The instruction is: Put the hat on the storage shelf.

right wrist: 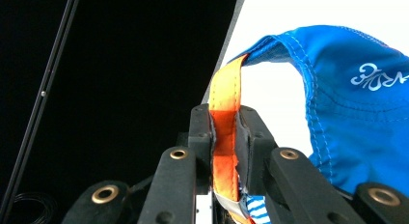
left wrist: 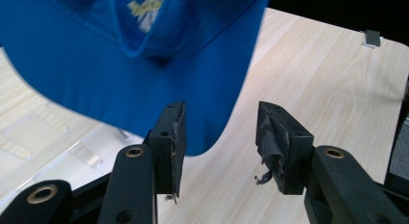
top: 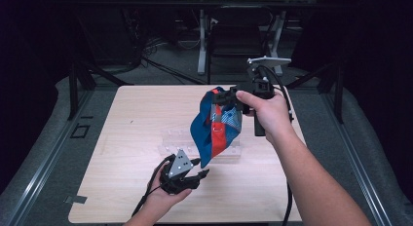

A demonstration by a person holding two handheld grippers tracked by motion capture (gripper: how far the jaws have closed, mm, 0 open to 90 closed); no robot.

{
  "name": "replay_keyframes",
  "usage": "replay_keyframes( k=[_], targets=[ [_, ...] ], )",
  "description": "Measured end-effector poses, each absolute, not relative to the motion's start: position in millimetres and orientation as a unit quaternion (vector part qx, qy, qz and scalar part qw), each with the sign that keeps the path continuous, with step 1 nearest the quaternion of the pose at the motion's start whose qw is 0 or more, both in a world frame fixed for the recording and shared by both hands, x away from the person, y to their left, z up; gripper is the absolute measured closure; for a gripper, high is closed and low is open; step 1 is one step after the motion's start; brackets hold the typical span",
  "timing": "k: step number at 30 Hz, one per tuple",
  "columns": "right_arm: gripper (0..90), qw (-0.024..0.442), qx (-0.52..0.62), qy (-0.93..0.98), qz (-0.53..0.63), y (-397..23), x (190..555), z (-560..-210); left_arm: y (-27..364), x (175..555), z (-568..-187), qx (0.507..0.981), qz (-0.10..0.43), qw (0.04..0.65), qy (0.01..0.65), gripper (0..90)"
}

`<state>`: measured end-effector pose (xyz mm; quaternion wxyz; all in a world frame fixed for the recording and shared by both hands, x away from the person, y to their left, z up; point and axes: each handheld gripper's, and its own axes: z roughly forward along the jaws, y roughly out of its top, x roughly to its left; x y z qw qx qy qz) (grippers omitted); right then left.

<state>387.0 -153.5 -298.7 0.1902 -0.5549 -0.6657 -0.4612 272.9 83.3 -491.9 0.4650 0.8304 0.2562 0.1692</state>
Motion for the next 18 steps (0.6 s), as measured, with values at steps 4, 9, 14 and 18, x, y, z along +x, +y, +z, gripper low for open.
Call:
replay_keyframes(
  k=[4,9,14,18],
  targets=[
    [78.1,0.191,-0.555,-0.665,-0.462,-153,387,-298,81,275,-493,0.831,0.184,0.456,0.259,60.7],
    [78.1,0.192,-0.553,-0.667,-0.461,-153,386,-298,86,277,-493,0.828,0.196,0.451,0.269,81.2],
    [78.1,0.191,-0.554,-0.664,-0.464,-155,385,-297,95,281,-492,0.824,0.207,0.451,0.272,87.8],
    [78.1,0.192,-0.553,-0.664,-0.465,-154,385,-298,97,284,-493,0.820,0.228,0.448,0.273,88.4]
  ],
)
